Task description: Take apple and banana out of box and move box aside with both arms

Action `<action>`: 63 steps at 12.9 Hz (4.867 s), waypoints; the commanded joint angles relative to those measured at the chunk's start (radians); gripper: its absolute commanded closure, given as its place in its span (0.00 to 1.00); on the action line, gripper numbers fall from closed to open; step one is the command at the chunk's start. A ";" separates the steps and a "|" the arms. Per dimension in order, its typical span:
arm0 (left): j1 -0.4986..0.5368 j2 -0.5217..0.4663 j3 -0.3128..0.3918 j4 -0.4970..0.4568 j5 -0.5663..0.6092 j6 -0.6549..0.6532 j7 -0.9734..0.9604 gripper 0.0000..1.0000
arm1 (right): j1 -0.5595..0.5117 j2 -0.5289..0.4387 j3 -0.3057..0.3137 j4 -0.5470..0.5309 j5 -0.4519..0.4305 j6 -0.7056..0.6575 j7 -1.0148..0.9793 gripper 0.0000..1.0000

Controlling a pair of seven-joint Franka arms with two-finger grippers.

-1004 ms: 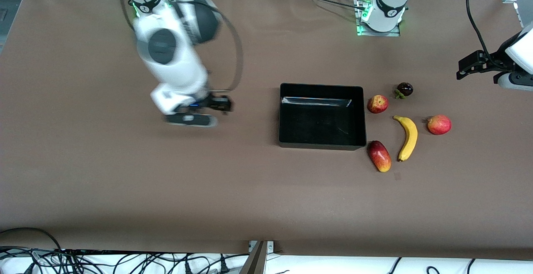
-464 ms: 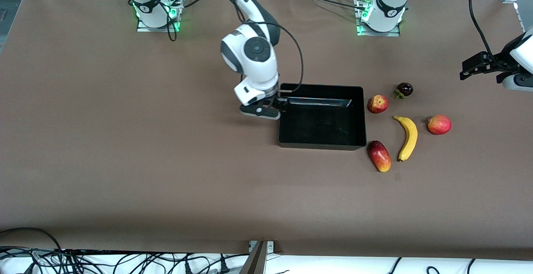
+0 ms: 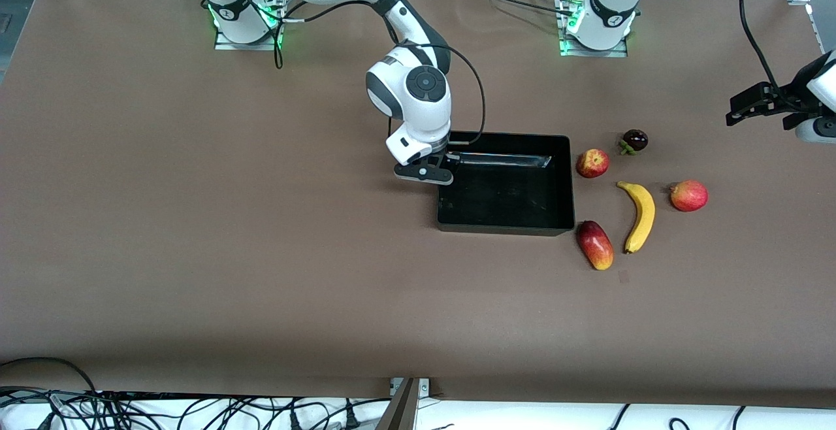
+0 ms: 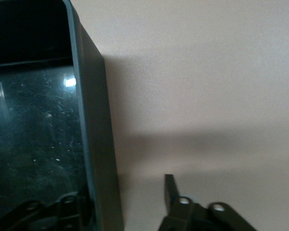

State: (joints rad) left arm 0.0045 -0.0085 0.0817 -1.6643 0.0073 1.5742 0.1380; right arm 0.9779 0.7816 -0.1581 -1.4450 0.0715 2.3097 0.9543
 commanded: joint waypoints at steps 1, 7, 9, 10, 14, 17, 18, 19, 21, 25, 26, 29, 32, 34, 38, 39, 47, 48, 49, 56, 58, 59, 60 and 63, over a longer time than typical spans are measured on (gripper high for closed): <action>0.002 -0.027 -0.005 -0.017 0.019 0.000 -0.009 0.00 | 0.012 0.007 -0.014 0.029 -0.012 -0.013 -0.043 1.00; -0.004 -0.028 -0.036 -0.018 0.019 -0.008 -0.011 0.00 | -0.046 -0.054 -0.023 0.029 -0.003 -0.090 -0.127 1.00; 0.003 -0.028 -0.036 -0.017 0.019 -0.026 -0.009 0.00 | -0.125 -0.128 -0.026 0.025 -0.001 -0.209 -0.285 1.00; 0.003 -0.028 -0.036 -0.017 0.019 -0.029 -0.011 0.00 | -0.178 -0.172 -0.032 0.015 -0.001 -0.284 -0.369 1.00; 0.002 -0.028 -0.042 -0.014 0.019 -0.037 -0.011 0.00 | -0.365 -0.382 -0.105 -0.199 0.014 -0.323 -0.767 1.00; 0.000 -0.028 -0.045 -0.012 0.019 -0.036 -0.012 0.00 | -0.455 -0.464 -0.251 -0.372 0.118 -0.271 -1.113 1.00; 0.000 -0.030 -0.046 -0.014 0.019 -0.037 -0.011 0.00 | -0.456 -0.466 -0.306 -0.421 0.122 -0.224 -1.166 1.00; 0.002 -0.030 -0.053 -0.014 0.019 -0.039 -0.011 0.00 | -0.462 -0.464 -0.343 -0.467 0.126 -0.167 -1.216 1.00; 0.002 -0.033 -0.057 -0.015 0.019 -0.043 -0.011 0.00 | -0.516 -0.455 -0.351 -0.511 0.174 -0.118 -1.302 1.00; 0.000 -0.031 -0.062 -0.015 0.013 -0.036 -0.014 0.00 | -0.565 -0.427 -0.351 -0.543 0.195 -0.090 -1.355 1.00; 0.000 -0.031 -0.063 -0.014 0.007 -0.034 -0.014 0.00 | -0.565 -0.415 -0.351 -0.560 0.195 -0.063 -1.356 1.00; 0.000 -0.033 -0.065 -0.012 0.007 -0.040 -0.017 0.00 | -0.565 -0.354 -0.345 -0.568 0.259 -0.001 -1.358 1.00; 0.000 -0.033 -0.065 -0.012 0.007 -0.042 -0.017 0.00 | -0.559 -0.355 -0.340 -0.558 0.266 0.005 -1.361 0.01; 0.000 -0.033 -0.065 -0.012 0.007 -0.042 -0.017 0.00 | -0.555 -0.383 -0.339 -0.536 0.267 -0.007 -1.352 0.00; 0.000 -0.033 -0.066 -0.011 0.007 -0.037 -0.018 0.00 | -0.544 -0.449 -0.337 -0.335 0.257 -0.224 -1.231 0.00; 0.000 -0.033 -0.066 -0.011 0.007 -0.036 -0.018 0.00 | -0.538 -0.465 -0.343 -0.292 0.252 -0.293 -1.212 0.00; 0.002 -0.021 -0.065 -0.012 0.011 -0.036 -0.049 0.00 | -0.489 -0.702 -0.264 -0.206 0.003 -0.550 -0.982 0.00; -0.001 -0.019 -0.065 -0.011 0.016 -0.034 -0.055 0.00 | -0.492 -0.700 -0.249 -0.177 -0.009 -0.602 -0.971 0.00; -0.001 -0.022 -0.066 -0.011 0.016 -0.036 -0.055 0.00 | -0.495 -0.700 -0.233 -0.140 -0.007 -0.671 -0.965 0.00; 0.000 -0.021 -0.065 0.003 0.017 -0.040 -0.054 0.00 | -0.780 -0.699 0.078 -0.092 -0.006 -0.733 -0.947 0.00; -0.003 -0.018 -0.066 0.012 0.017 -0.042 -0.054 0.00 | -0.780 -0.693 0.075 -0.086 -0.004 -0.731 -0.948 0.00; -0.006 -0.013 -0.065 0.015 0.017 -0.042 -0.055 0.00 | -0.780 -0.691 0.071 -0.084 -0.004 -0.728 -0.950 0.00; -0.008 -0.010 -0.065 0.018 0.017 -0.042 -0.055 0.00 | -0.780 -0.691 0.071 -0.084 -0.004 -0.730 -0.951 0.00; -0.008 -0.010 -0.065 0.018 0.017 -0.042 -0.055 0.00 | -0.780 -0.691 0.071 -0.084 -0.010 -0.736 -0.953 0.00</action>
